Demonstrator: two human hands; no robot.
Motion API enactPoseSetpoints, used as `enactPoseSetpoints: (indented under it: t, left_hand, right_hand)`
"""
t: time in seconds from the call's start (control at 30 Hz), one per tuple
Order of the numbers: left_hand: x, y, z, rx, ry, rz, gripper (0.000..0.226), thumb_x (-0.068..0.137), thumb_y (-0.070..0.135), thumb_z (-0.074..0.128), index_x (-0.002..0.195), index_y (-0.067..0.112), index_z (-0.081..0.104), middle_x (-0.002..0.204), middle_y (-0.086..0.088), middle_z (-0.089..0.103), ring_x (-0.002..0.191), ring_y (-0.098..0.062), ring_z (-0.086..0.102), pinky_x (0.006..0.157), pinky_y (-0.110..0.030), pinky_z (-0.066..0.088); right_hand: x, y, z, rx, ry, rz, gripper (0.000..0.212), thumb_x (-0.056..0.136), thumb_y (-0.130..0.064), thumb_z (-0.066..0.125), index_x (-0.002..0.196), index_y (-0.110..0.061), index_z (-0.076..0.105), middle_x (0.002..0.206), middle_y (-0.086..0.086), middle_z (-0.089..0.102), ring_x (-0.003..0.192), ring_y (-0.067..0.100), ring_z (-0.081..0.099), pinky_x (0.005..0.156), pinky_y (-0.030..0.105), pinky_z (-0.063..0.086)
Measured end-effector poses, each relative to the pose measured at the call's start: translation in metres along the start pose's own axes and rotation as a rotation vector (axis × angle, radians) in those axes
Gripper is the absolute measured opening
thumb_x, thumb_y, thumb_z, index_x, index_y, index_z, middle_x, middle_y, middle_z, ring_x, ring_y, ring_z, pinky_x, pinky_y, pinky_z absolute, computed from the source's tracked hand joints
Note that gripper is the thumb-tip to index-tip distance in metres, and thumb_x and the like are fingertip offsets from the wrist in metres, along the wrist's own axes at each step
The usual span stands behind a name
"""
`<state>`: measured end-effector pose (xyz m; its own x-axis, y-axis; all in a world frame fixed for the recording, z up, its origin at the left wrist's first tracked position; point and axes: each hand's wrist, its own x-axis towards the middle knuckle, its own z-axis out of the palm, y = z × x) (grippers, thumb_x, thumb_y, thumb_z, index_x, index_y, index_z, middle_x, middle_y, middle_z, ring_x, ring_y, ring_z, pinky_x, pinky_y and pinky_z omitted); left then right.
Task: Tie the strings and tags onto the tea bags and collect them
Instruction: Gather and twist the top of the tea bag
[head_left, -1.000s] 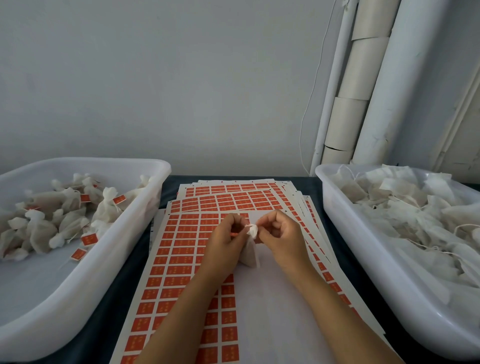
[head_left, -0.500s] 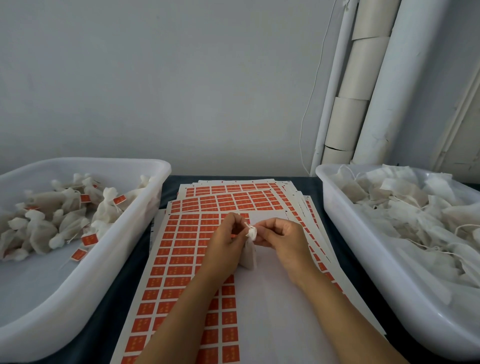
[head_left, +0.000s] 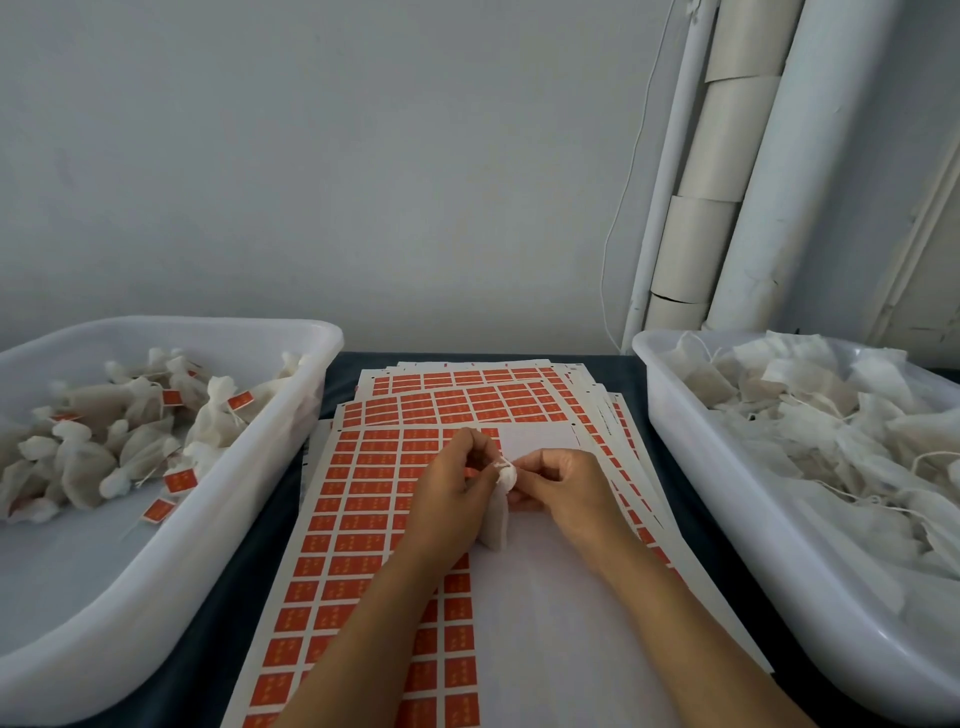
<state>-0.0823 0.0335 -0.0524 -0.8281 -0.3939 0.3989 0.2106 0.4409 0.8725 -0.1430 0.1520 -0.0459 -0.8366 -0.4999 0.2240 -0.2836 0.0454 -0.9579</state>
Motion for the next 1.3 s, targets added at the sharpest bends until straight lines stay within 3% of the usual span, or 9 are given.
enactPoseSetpoints:
  t: [0.23, 0.37, 0.57, 0.7, 0.83, 0.93, 1.13, 1.3]
  left_hand:
    - [0.000, 0.001, 0.000, -0.079, -0.030, -0.037, 0.012, 0.096, 0.015, 0.050, 0.089, 0.025, 0.050, 0.089, 0.006, 0.057, 0.080, -0.008, 0.056, 0.060, -0.006, 0.045]
    - [-0.002, 0.001, -0.001, -0.102, -0.140, -0.074, 0.013, 0.097, 0.018, 0.047, 0.089, 0.028, 0.048, 0.089, 0.010, 0.054, 0.081, -0.006, 0.052, 0.059, -0.006, 0.044]
    - [-0.005, 0.003, -0.003, -0.138, -0.202, -0.082, 0.012, 0.097, 0.015, 0.047, 0.093, 0.026, 0.047, 0.093, 0.007, 0.053, 0.086, -0.009, 0.052, 0.063, -0.006, 0.045]
    - [-0.006, 0.004, -0.004, -0.131, -0.269, -0.038, 0.022, 0.091, 0.027, 0.058, 0.105, 0.032, 0.042, 0.103, 0.009, 0.055, 0.092, -0.007, 0.056, 0.069, -0.009, 0.048]
    - [-0.004, 0.005, 0.001, 0.073, -0.208, 0.047, 0.011, 0.093, 0.028, 0.055, 0.084, 0.031, 0.049, 0.077, 0.011, 0.056, 0.069, -0.007, 0.055, 0.058, -0.009, 0.044]
    - [-0.002, 0.003, 0.001, 0.076, -0.163, 0.041, 0.014, 0.095, 0.030, 0.050, 0.080, 0.030, 0.050, 0.073, 0.013, 0.056, 0.067, 0.002, 0.057, 0.056, -0.007, 0.043]
    - [-0.001, 0.001, 0.001, 0.028, -0.090, -0.010, 0.021, 0.097, 0.032, 0.046, 0.080, 0.023, 0.055, 0.073, 0.003, 0.057, 0.066, -0.006, 0.052, 0.061, -0.011, 0.043]
    - [0.000, 0.006, 0.000, -0.068, -0.070, -0.004, 0.027, 0.098, 0.030, 0.043, 0.078, 0.020, 0.058, 0.068, 0.012, 0.059, 0.064, 0.000, 0.056, 0.061, -0.010, 0.046]
  right_hand:
    - [0.001, 0.001, 0.006, -0.027, 0.094, -0.041, 0.007, 0.088, -0.014, 0.062, 0.085, -0.008, 0.062, 0.088, 0.006, 0.068, 0.082, 0.019, 0.066, 0.074, 0.029, 0.058]
    - [0.000, -0.001, 0.005, 0.128, 0.166, 0.044, 0.009, 0.089, -0.012, 0.059, 0.081, -0.015, 0.063, 0.086, 0.000, 0.069, 0.079, 0.016, 0.067, 0.062, 0.021, 0.056]
    - [0.000, -0.002, 0.005, 0.269, 0.219, 0.117, 0.008, 0.091, -0.020, 0.058, 0.085, -0.022, 0.063, 0.082, -0.011, 0.070, 0.075, 0.011, 0.069, 0.057, 0.017, 0.053]
    - [0.001, -0.002, 0.003, 0.117, 0.237, 0.020, 0.006, 0.090, -0.019, 0.058, 0.086, -0.023, 0.060, 0.091, -0.008, 0.065, 0.081, 0.012, 0.067, 0.060, 0.019, 0.055]
    - [-0.001, -0.004, -0.003, -0.175, 0.219, -0.212, 0.019, 0.086, -0.017, 0.064, 0.078, -0.030, 0.052, 0.080, -0.016, 0.061, 0.071, -0.003, 0.063, 0.052, 0.008, 0.048]
    - [-0.001, -0.003, -0.006, -0.434, 0.225, -0.349, 0.024, 0.082, -0.015, 0.068, 0.075, -0.029, 0.049, 0.072, -0.023, 0.053, 0.065, 0.001, 0.059, 0.060, 0.002, 0.044]
    - [-0.002, -0.006, -0.007, -0.544, 0.359, -0.347, 0.024, 0.079, -0.016, 0.071, 0.076, -0.025, 0.048, 0.069, -0.016, 0.054, 0.058, 0.005, 0.056, 0.056, 0.003, 0.039]
    - [0.000, -0.011, -0.005, -0.543, 0.442, -0.322, 0.021, 0.080, -0.015, 0.070, 0.078, -0.018, 0.049, 0.075, -0.011, 0.056, 0.056, 0.002, 0.054, 0.057, 0.004, 0.035]
